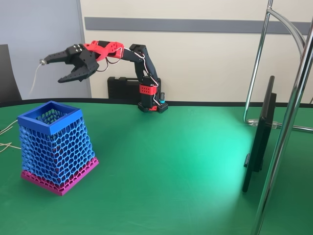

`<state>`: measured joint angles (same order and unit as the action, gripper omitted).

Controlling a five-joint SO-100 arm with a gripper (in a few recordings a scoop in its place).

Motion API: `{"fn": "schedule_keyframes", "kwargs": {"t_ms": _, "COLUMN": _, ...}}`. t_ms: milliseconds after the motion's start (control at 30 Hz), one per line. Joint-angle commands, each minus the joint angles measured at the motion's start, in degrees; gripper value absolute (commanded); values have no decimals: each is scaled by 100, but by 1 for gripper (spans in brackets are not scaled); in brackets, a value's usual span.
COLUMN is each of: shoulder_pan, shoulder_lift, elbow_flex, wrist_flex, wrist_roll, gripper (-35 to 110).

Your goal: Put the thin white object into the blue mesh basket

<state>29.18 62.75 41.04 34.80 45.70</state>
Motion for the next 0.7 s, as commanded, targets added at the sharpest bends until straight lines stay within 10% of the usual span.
{"fn": "schedule_keyframes", "kwargs": {"t_ms": 0, "shoulder_pan": -123, "shoulder_lift": 272, "elbow_flex": 79, "wrist_flex": -193, "wrist_roll": -44, "gripper": 30}}
{"fn": "schedule_keyframes", "kwargs": {"t_ms": 667, "shoulder_pan": -896, "shoulder_lift": 650, "elbow_flex": 1547, "wrist_flex": -1028, "wrist_roll": 246, "gripper": 30}}
